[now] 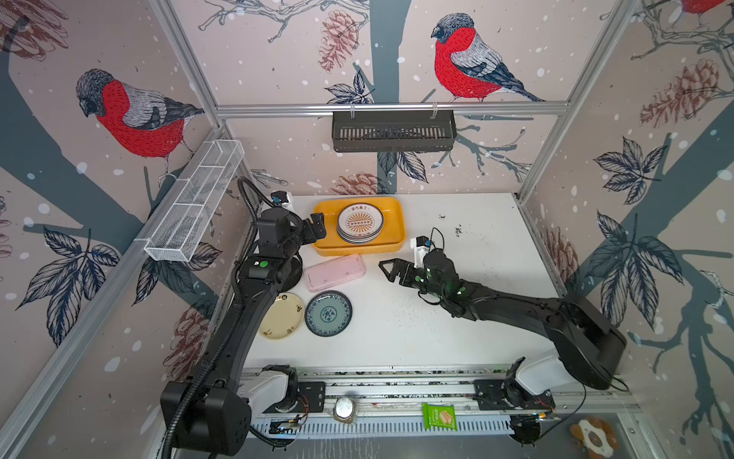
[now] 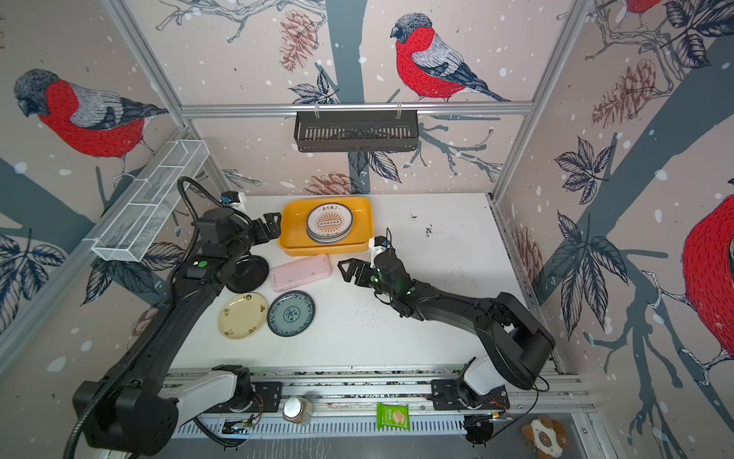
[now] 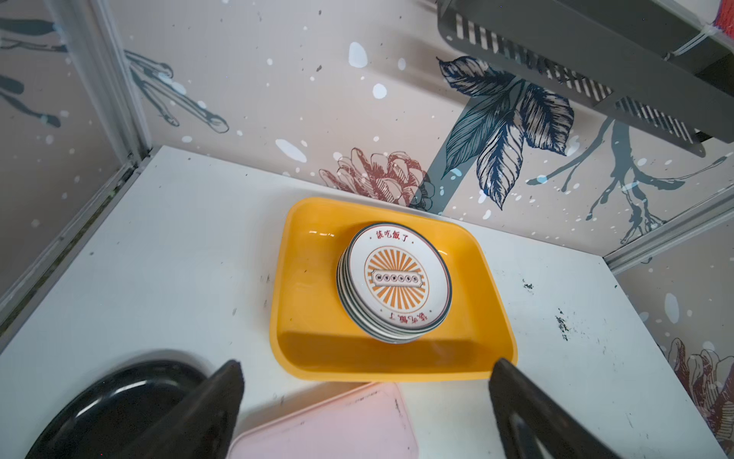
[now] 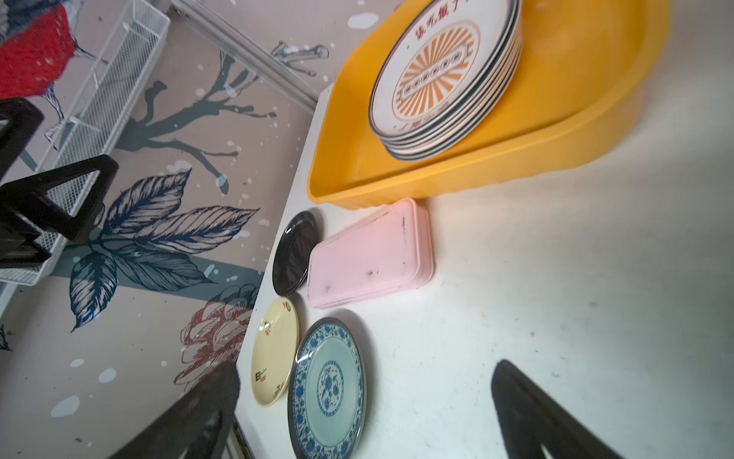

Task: Place the plates into the plastic bin on the countertop
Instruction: 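Reach the right gripper to the blue floral plate and grip its rim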

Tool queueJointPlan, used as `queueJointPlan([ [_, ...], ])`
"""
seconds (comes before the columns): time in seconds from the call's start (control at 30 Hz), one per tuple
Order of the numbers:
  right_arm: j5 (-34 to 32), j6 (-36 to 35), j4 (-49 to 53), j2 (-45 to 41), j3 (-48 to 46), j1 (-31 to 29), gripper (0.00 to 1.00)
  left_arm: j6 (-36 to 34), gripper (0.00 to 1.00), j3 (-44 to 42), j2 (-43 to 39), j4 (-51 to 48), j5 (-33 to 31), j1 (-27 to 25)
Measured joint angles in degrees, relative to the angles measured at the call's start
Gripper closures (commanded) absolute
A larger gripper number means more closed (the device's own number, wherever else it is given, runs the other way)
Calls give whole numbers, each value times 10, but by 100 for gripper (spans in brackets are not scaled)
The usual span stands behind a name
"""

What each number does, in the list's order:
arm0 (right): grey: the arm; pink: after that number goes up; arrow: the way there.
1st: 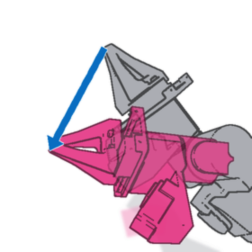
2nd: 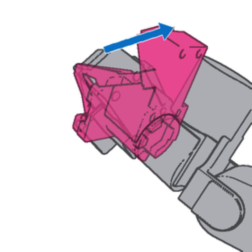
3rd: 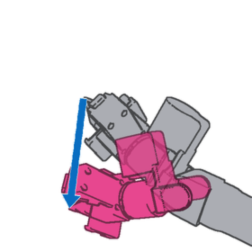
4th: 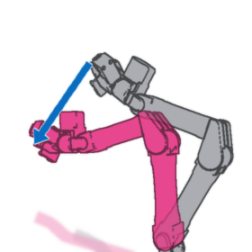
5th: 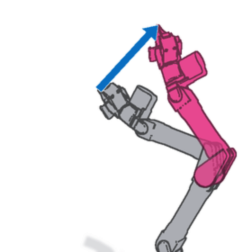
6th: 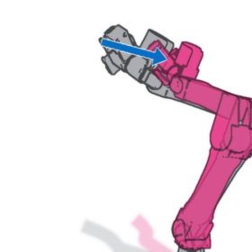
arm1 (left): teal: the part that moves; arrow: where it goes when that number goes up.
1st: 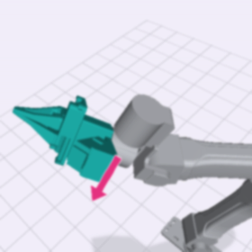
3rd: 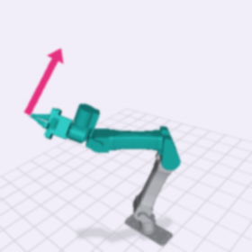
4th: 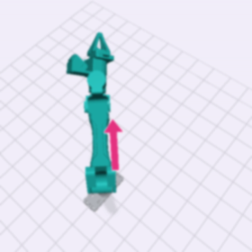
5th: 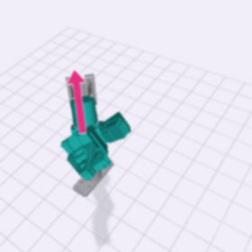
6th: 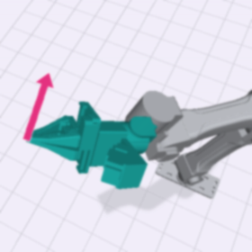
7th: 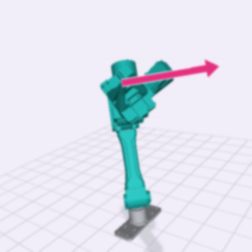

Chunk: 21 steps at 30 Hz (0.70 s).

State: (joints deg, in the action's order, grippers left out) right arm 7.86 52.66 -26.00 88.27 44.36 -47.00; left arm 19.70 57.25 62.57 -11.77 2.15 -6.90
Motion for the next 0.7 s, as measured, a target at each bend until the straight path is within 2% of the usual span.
queueJointPlan([
  [0.2, 57, 13, 24, 119, 99, -33, 3, 0, 4, -71, -90, -29, -37, 13],
  [0.47, 136, -30, 132, 244, 243, -56, 22, 0, 3, -98, -142, -39, -38, 39],
  [0.57, 148, -56, 186, 284, 285, -66, 29, 0, 3, -102, -156, -37, -34, 44],
  [0.7, 151, -88, 257, 316, 324, -82, 33, 3, 4, -104, -164, -37, -31, 52],
])
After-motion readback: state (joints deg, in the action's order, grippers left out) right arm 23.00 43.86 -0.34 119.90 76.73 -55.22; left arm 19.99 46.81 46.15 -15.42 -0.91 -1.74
